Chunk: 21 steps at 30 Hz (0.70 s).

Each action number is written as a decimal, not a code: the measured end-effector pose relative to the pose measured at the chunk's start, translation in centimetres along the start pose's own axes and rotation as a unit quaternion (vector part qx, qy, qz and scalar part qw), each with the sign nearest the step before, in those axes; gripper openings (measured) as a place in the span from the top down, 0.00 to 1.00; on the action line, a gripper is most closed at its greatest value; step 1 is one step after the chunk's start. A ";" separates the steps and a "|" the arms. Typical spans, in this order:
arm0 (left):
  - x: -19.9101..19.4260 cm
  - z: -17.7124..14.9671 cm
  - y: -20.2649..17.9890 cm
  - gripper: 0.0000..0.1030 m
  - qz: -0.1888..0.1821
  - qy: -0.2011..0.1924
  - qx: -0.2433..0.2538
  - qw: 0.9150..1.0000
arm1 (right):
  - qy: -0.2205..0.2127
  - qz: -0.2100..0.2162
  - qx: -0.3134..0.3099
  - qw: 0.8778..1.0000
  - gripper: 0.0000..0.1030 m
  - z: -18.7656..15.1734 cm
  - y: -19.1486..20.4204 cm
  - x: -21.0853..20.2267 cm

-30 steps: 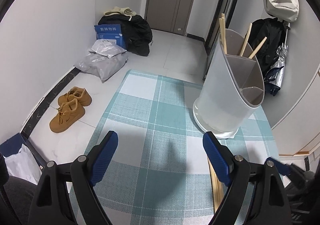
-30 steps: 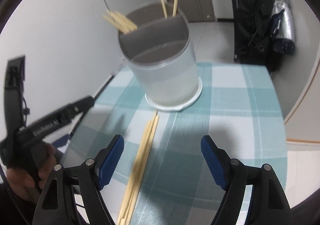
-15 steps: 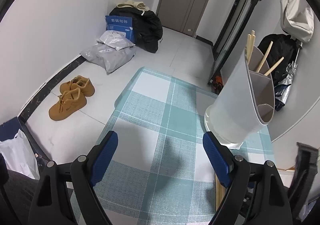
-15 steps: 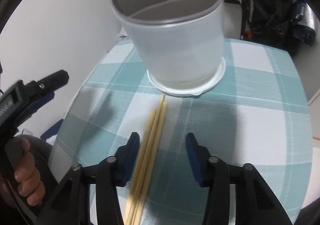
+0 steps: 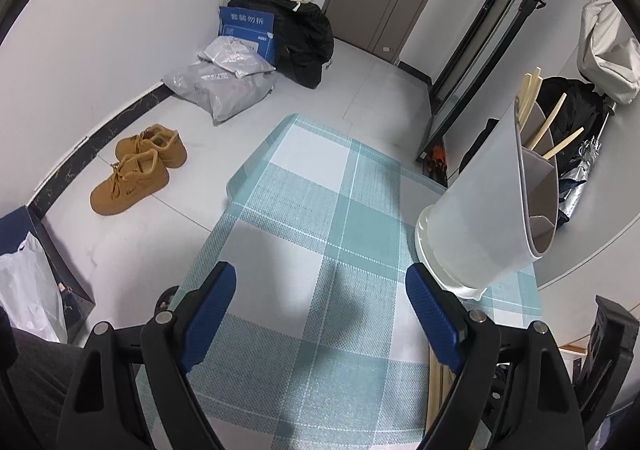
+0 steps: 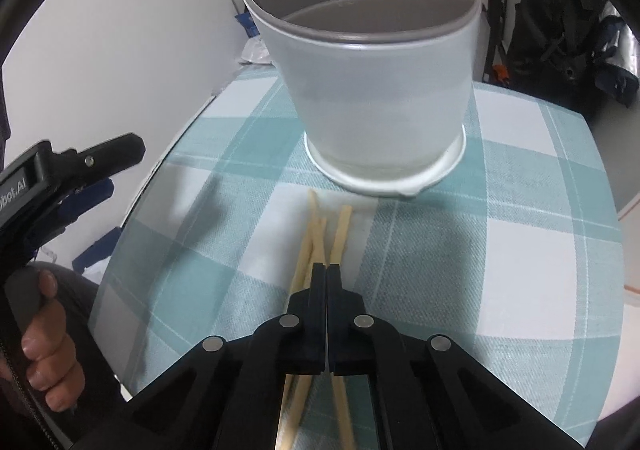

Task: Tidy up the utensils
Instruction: 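Lower the open left tool to the pile while the right tool holds its chopstick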

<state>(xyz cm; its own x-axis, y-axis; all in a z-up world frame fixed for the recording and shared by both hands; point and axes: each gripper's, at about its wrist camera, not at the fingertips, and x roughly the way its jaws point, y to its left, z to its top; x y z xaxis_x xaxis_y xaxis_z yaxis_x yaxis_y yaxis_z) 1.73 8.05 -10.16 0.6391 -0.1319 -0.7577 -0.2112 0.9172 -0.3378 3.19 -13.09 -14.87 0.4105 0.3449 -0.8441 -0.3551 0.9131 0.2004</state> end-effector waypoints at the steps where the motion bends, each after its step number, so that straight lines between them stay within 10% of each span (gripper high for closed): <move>1: 0.1 0.0 0.1 0.19 -0.001 0.003 -0.002 1.000 | 0.002 -0.004 0.000 1.000 1.00 -0.2 -0.1 -0.1; 21: 0.2 0.3 1.9 0.19 0.011 0.013 -0.042 0.999 | -0.001 0.023 -0.055 0.998 0.87 2.4 2.4 1.2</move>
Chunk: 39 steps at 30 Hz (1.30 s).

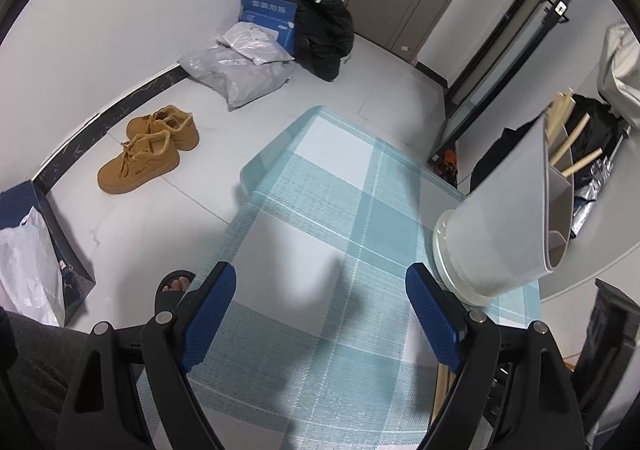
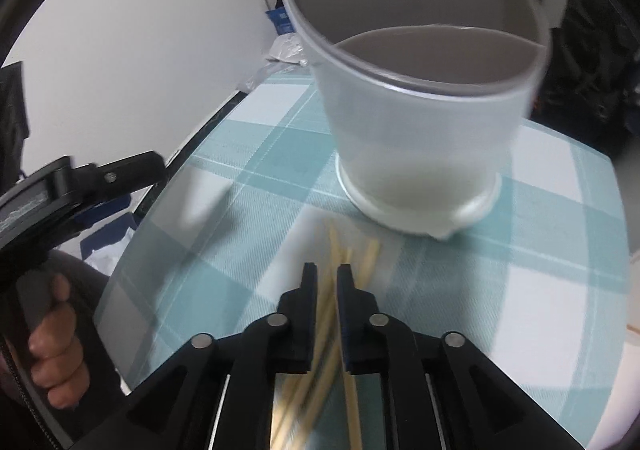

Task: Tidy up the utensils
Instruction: 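Lower the open left tool to the pile while the right tool holds its chopstick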

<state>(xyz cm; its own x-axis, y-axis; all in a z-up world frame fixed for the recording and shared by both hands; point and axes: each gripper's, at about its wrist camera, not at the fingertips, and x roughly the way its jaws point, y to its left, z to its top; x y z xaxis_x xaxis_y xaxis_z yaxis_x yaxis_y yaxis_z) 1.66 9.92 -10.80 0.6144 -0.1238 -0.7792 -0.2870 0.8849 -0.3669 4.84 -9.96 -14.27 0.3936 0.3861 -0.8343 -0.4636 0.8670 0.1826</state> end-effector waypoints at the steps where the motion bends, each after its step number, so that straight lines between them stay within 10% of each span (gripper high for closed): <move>1: 0.1 0.1 0.3 0.19 0.000 0.002 -0.006 1.000 | 0.003 -0.005 -0.004 1.000 0.86 0.2 0.1 0.4; 23: 0.7 0.6 1.6 0.19 -0.005 0.021 -0.053 0.998 | -0.017 -0.057 -0.088 0.994 0.96 2.2 4.2 0.6; 39: 1.9 -3.3 -5.4 0.19 -0.041 0.110 0.134 0.984 | -0.122 0.041 0.163 0.978 0.96 -1.2 -5.5 -10.3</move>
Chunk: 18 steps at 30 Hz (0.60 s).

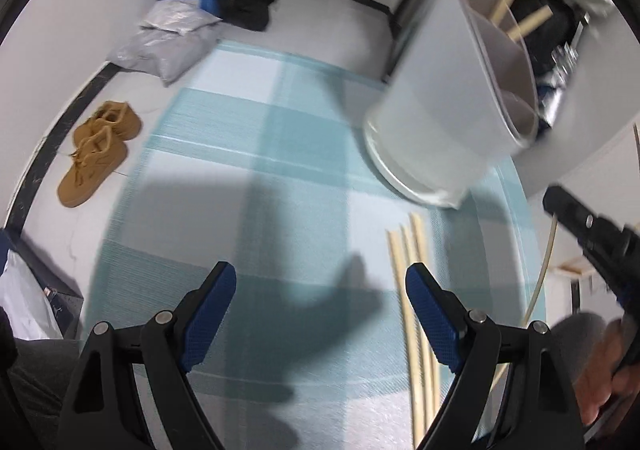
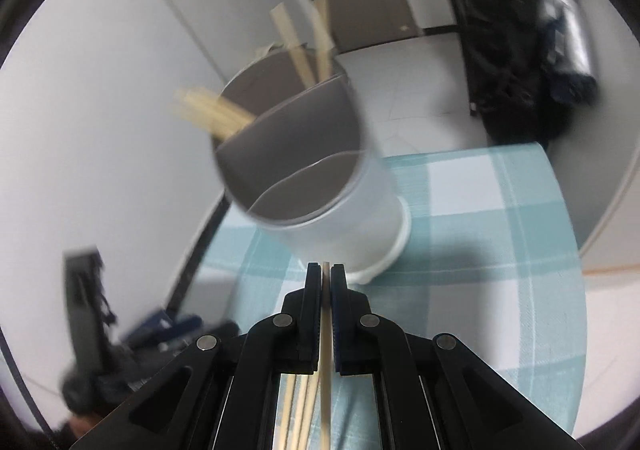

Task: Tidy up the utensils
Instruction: 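Lower the open left tool to the pile while the right tool holds its chopstick, then close the left tool on a chopstick while the right tool holds its chopstick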

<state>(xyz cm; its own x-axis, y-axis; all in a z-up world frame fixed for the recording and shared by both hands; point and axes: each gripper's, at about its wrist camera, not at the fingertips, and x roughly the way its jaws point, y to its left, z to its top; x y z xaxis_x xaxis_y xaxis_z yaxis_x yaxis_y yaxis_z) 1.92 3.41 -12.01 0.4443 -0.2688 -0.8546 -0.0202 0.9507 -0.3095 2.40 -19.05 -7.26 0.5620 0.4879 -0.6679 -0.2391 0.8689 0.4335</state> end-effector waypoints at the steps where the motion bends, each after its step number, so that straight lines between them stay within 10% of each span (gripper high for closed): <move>1: 0.1 -0.1 -0.2 0.19 0.002 0.005 0.003 1.000 | -0.004 0.005 0.016 1.000 0.96 0.0 -0.7 -0.4; 18: 2.4 -0.6 -2.9 0.19 0.091 0.032 0.027 0.995 | -0.049 0.068 0.174 0.981 0.96 -1.4 -10.4 -3.4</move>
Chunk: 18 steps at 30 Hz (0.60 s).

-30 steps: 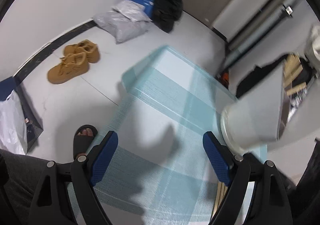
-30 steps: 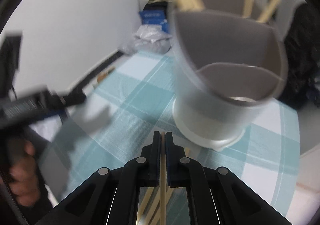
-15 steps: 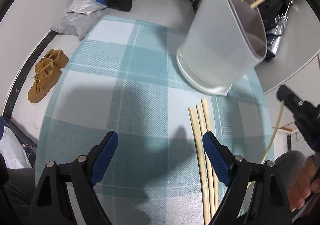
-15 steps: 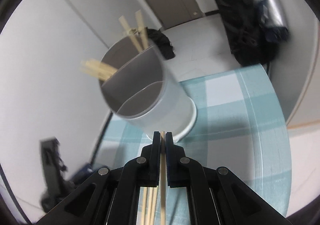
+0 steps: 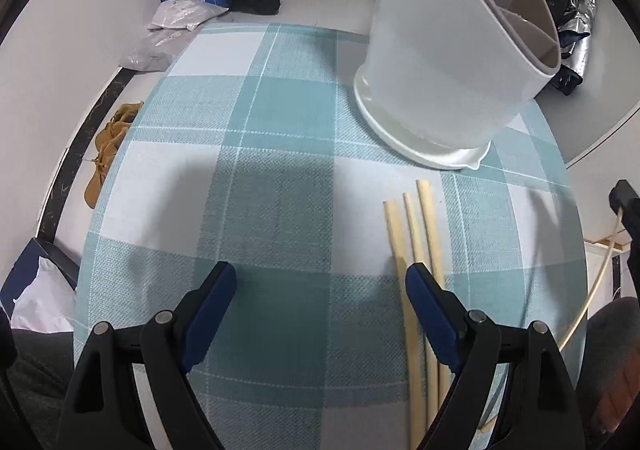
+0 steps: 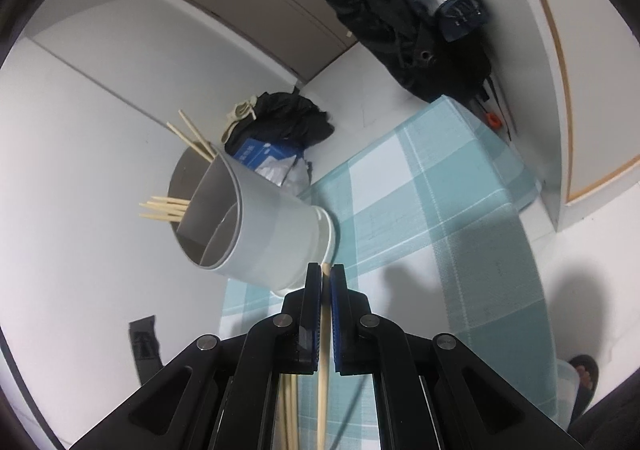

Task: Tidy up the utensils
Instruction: 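Close the left tool on a chopstick while the right tool holds its chopstick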

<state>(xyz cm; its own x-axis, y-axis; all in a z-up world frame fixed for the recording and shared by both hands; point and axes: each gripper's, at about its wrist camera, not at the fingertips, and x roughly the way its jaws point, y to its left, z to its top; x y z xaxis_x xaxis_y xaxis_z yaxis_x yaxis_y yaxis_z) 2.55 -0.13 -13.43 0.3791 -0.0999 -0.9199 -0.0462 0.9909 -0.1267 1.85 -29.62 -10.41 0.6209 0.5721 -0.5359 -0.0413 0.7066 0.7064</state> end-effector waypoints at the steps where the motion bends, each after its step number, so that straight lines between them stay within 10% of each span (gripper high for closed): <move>1: 0.1 0.0 -0.2 0.19 0.001 0.002 0.000 1.000 | -0.003 0.004 -0.001 1.000 0.96 0.1 -0.1 -0.2; 18: 1.0 1.5 -2.3 0.32 0.069 0.037 0.040 0.996 | -0.022 0.031 -0.027 0.999 0.96 0.0 -0.2 -1.2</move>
<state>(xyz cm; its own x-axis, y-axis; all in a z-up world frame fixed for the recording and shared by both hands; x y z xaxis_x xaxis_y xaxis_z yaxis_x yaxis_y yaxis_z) 4.41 -2.35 -13.53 0.3055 0.0341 -0.9516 -0.0188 0.9994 0.0298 1.11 -30.46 -9.93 0.6494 0.5972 -0.4708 -0.1221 0.6930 0.7105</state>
